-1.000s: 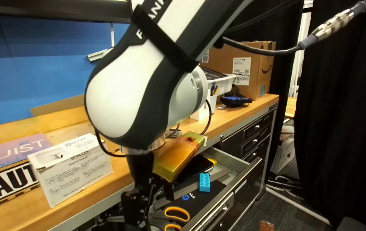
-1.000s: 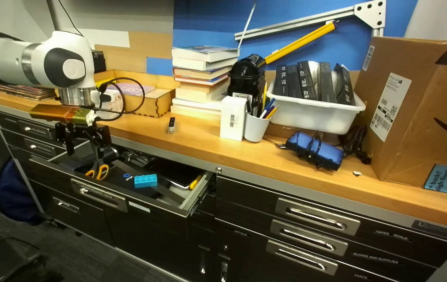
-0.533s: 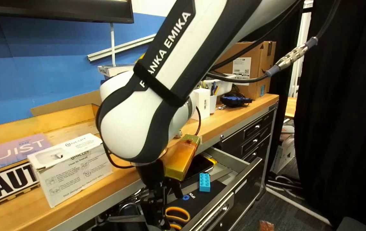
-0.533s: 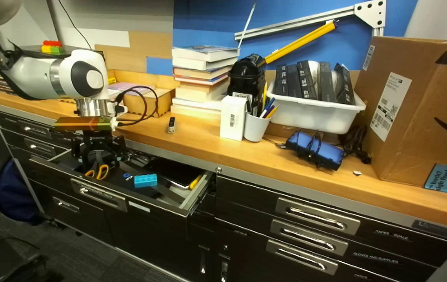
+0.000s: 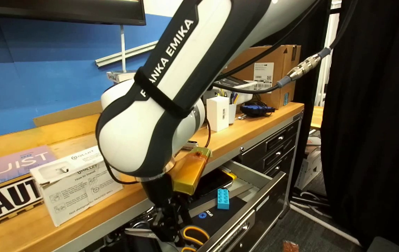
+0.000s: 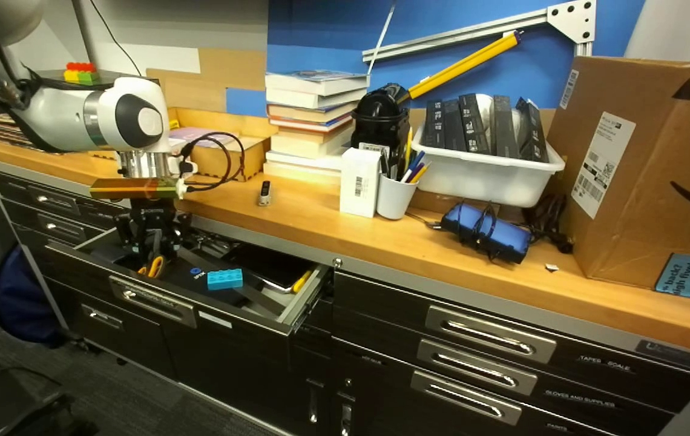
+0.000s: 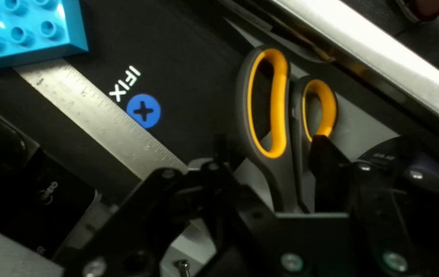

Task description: Pick up the blue object from the box and put it in the open drawer, then pick up the scissors from the drawer and put it on the counter and close the drawer

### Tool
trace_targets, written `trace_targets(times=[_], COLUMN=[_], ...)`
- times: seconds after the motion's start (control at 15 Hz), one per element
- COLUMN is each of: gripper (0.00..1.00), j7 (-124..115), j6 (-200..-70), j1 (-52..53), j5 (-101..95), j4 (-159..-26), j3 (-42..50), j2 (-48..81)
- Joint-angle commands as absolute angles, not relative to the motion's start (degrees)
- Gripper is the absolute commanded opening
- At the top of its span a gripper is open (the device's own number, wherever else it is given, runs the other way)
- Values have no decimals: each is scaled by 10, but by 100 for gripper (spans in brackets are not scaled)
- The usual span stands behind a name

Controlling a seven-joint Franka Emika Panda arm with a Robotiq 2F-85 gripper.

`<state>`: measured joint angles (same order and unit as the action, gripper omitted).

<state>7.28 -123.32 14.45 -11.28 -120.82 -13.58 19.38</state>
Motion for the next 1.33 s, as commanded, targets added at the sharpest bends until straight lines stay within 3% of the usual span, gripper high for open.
trace_targets(times=[0.0, 0.2, 0.33, 0.47, 0.53, 1.27], gripper=[28, 7, 9, 4, 7, 6], j7=[129, 151, 159, 160, 158, 232], j6=[-1186, -1168, -1156, -1151, -1153, -1052], j1=[139, 136, 135, 133, 131, 84], j5=[-91, -86, -78, -68, -67, 14], j4=[-1181, -1173, -1169, -1167, -1169, -1186], j3=[-143, -143, -143, -142, -140, -123], j2=[209, 210, 205, 193, 182, 37])
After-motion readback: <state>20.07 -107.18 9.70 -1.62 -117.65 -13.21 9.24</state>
